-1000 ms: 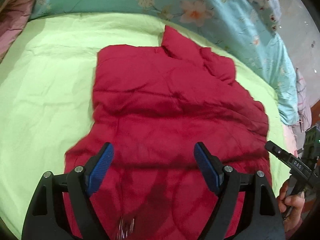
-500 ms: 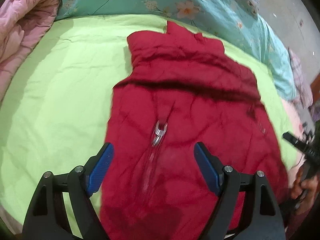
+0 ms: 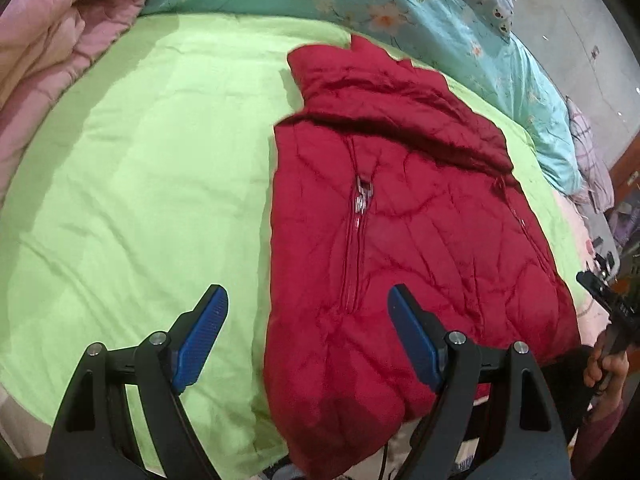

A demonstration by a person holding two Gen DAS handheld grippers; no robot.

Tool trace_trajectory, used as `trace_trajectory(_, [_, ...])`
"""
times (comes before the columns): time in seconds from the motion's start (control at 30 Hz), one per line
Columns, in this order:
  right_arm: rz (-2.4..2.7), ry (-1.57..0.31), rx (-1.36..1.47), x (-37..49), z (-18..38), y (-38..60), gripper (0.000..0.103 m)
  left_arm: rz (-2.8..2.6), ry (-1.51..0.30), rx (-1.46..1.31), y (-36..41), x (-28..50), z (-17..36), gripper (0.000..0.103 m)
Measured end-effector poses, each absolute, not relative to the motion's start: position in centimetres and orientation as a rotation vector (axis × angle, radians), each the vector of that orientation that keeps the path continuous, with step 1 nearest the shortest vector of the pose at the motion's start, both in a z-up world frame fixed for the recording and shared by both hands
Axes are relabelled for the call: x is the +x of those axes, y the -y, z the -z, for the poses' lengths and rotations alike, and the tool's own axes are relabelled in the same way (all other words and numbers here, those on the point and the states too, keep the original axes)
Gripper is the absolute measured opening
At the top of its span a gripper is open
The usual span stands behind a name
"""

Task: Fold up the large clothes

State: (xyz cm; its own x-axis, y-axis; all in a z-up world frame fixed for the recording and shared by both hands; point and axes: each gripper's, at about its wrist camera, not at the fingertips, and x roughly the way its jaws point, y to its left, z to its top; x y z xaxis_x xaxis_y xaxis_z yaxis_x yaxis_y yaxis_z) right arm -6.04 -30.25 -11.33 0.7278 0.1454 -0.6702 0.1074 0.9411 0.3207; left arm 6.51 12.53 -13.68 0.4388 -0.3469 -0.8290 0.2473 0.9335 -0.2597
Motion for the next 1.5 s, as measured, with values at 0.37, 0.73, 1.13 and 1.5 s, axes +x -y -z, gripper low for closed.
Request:
trace_trajectory(0.37, [0.075, -0.821, 0.452, -8.5, 14.4, 35.1, 0.075, 0.478, -1.182, -0.101, -11.2, 4.2, 18.9, 0.082])
trace_trajectory(0.73, [-0.010, -0.921, 0.594, -10.4, 18.2, 35.3, 0.075, 0.560, -1.224, -0.142, -11.7, 2.2, 20.6, 0.082])
trace_trajectory(1.13, [-0.085, -0.913, 0.611, -11.1, 18.5, 33.9, 0.028, 0.610, -1.144, 0.008, -9.3, 0.5, 19.7, 0.034])
trace_trajectory(1.5, [-0.170, -0.777, 0.607, -10.7, 14.0, 33.2, 0.020, 0.632, -0.978, 0.159, -7.4, 1.0, 13.6, 0.018])
